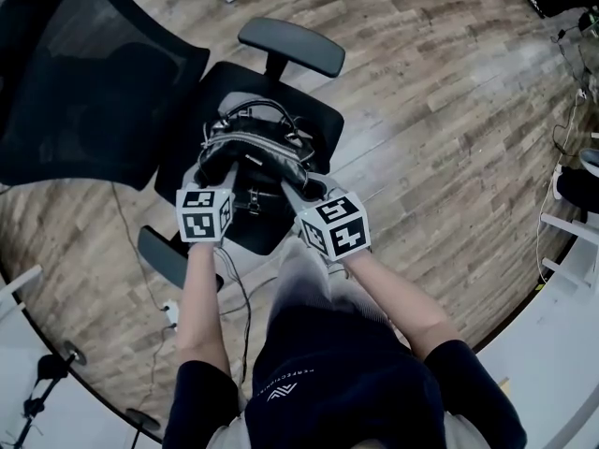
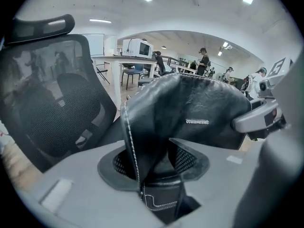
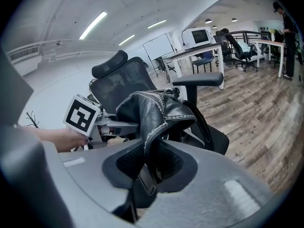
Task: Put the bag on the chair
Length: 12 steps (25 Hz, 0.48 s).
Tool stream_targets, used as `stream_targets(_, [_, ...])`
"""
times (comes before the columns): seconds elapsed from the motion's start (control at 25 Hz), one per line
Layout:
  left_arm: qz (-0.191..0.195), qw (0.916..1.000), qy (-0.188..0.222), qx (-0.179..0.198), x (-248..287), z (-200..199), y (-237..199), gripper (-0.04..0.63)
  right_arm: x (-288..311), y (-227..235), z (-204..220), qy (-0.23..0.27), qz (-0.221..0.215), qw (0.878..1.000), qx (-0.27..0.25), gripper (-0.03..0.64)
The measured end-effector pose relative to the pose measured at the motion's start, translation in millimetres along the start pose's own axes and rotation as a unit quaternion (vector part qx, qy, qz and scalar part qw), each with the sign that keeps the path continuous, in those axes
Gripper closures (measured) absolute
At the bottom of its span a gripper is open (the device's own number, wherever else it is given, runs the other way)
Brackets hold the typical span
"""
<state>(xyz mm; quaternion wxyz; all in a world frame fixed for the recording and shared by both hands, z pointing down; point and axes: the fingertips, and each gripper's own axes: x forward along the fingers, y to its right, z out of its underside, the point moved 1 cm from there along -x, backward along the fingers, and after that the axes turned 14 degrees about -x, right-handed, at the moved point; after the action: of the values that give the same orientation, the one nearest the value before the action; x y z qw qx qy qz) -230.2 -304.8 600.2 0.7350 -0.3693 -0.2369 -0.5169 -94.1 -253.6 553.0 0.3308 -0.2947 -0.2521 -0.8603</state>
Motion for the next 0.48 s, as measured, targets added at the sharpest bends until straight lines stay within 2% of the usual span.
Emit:
stream_targets(0.2, [0.002, 0.9986, 0.027, -0.046, -0.2, 4.0, -12.9, 0.348, 3.0, -2.9, -2.2, -0.002, -0.001, 1.0, -0.004, 0.547])
stream_targets(0.48, [0.005, 0.9971, 0.028, -0.07, -2.5, 7.1, -20.9, 0.327, 0.2, -3.8, -0.8, -0.006, 0.0, 1.0, -0.007, 0.527])
